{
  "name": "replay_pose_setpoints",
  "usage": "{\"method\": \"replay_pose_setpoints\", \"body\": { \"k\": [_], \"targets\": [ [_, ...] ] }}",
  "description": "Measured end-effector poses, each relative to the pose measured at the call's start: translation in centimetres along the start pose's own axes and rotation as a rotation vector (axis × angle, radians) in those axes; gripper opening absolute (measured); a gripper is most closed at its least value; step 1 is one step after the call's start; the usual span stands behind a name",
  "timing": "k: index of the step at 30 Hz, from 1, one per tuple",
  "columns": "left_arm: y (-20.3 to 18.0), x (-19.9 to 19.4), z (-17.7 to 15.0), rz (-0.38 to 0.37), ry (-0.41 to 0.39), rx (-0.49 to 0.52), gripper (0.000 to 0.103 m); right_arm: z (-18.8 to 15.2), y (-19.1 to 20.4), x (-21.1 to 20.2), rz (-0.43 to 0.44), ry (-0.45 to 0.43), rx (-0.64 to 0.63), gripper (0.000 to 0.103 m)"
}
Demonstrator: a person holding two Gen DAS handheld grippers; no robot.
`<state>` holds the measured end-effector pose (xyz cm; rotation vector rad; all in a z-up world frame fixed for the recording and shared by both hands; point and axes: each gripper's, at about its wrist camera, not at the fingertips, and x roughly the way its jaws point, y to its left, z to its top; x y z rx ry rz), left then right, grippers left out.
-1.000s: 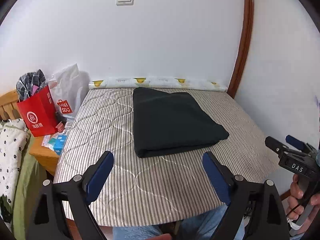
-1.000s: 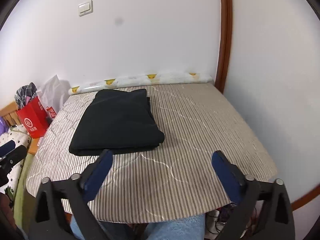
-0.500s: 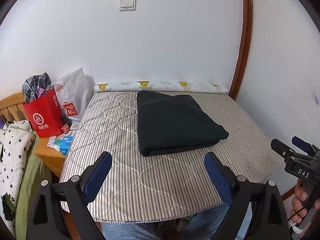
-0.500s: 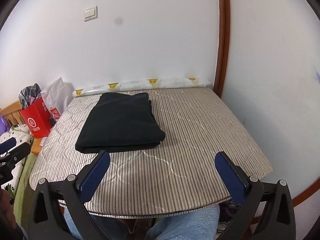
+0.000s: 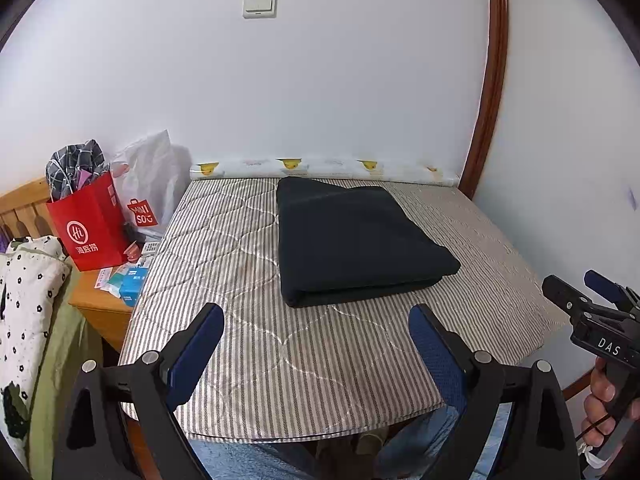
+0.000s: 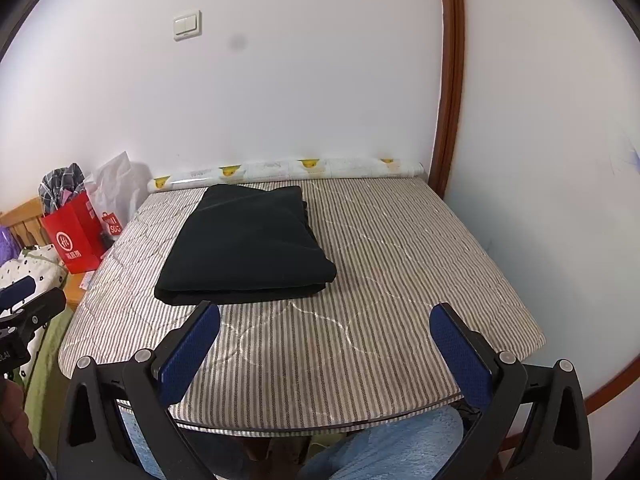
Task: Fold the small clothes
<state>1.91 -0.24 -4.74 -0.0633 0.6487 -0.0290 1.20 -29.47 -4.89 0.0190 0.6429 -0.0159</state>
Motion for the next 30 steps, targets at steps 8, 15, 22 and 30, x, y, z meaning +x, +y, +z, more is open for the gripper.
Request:
{"method": "replay_pose_setpoints", "body": {
  "k": [8,15,22,30],
  "targets": [
    [0.26,-0.21,-0.08,-0.003,-0.008,-0.006,0.094,0.05,0.17,-0.16,0.003,-0.001,-0.009,0.103],
    [0.25,-0.4,-0.03,-0.003,-0.006,-0.004,0.094,-0.15,-0.02,-0.19,-0.005,-0.002,-0.012,0.103],
    [0.04,-0.21,0.04,-0.004,-0.004,0.002,0.094,-0.18,-0.23,-0.22,-0.002,-0.005,-0.01,0.103],
    [0.01,-0.13,0.0,-0.008,0.001,0.008,0.094,-0.3,-0.43,-0.35,-0.003,-0.005,-0.001,0.103]
  ]
}}
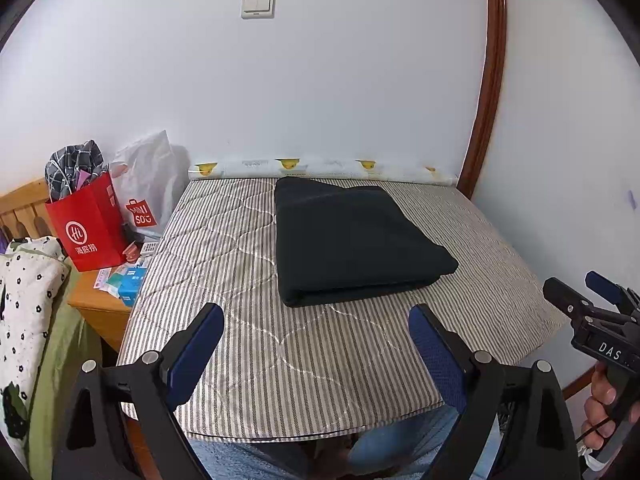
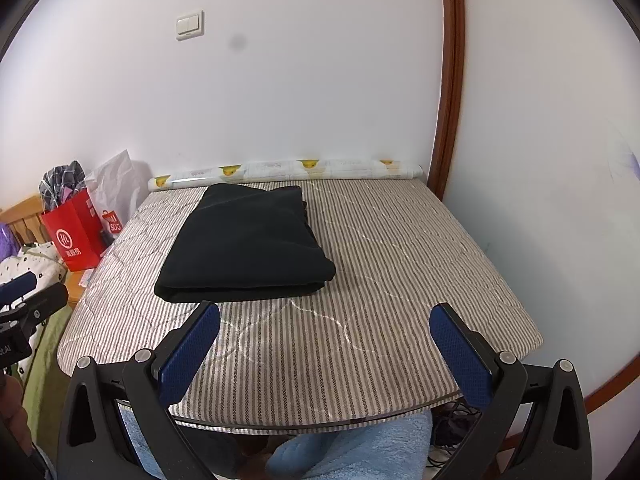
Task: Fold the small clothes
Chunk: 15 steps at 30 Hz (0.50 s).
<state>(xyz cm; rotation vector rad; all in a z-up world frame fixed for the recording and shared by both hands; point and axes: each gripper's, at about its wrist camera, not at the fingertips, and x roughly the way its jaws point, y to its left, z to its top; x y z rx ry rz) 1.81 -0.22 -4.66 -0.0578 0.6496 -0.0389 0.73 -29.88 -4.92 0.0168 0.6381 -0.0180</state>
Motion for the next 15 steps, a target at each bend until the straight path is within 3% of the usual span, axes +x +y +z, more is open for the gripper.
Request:
{"method": "replay_pose_setpoints", "body": {
  "k": [15],
  "targets": [
    [0.5,-0.09,-0.03,-0.011,-0.004,-0.019,0.094,0.01,0.23,-0.19,0.001,-0.004,0.002,0.103]
  ]
}}
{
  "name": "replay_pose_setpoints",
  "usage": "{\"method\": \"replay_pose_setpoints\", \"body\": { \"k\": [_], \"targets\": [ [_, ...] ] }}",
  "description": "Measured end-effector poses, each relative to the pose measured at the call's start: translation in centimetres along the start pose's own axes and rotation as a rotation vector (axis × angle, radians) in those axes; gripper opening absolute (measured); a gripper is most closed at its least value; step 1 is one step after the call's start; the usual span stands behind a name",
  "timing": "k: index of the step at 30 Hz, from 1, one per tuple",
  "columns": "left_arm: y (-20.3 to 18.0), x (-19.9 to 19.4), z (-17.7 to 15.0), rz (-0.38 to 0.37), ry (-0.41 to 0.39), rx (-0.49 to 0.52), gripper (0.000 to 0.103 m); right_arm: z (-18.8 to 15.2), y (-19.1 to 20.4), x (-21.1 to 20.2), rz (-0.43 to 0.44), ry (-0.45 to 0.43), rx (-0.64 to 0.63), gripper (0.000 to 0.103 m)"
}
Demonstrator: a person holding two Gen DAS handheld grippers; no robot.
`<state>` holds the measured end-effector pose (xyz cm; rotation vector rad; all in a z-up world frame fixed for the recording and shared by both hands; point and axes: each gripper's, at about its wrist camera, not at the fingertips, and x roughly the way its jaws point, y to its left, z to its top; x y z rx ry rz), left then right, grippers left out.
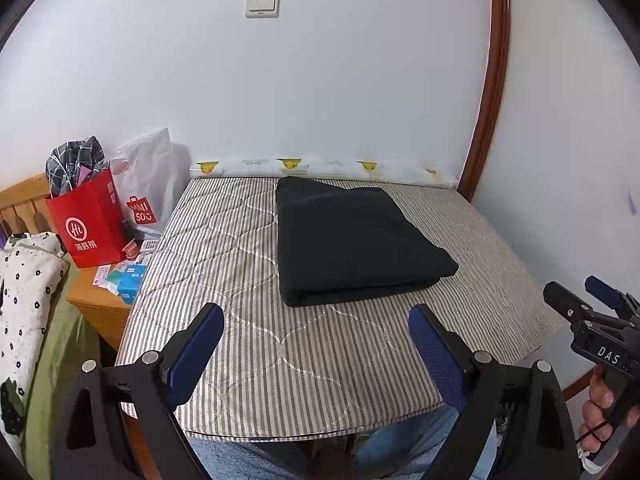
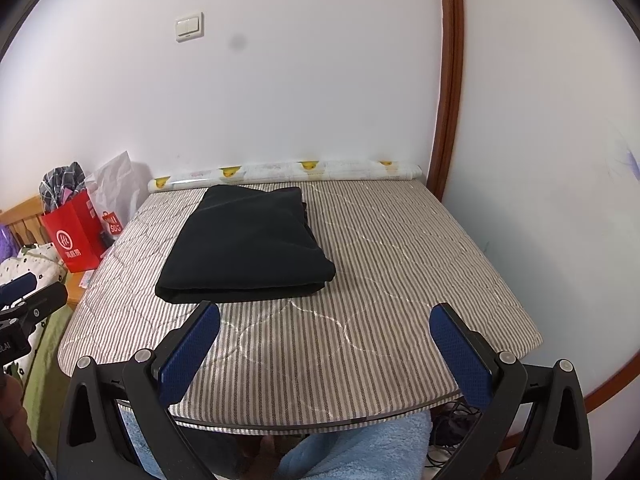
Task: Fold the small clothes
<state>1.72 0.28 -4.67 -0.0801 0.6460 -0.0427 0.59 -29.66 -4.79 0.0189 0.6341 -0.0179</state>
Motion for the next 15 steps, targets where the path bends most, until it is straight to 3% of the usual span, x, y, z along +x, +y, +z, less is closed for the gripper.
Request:
{"method": "replay_pose_setpoints", "body": {
  "k": [15],
  "targets": [
    [0.82,0.63,-0.34,0.001,0.003,-0.018,0.094,-0.41,0.26,0.13,0.004,0.005,-0.003,0.103]
  ]
}}
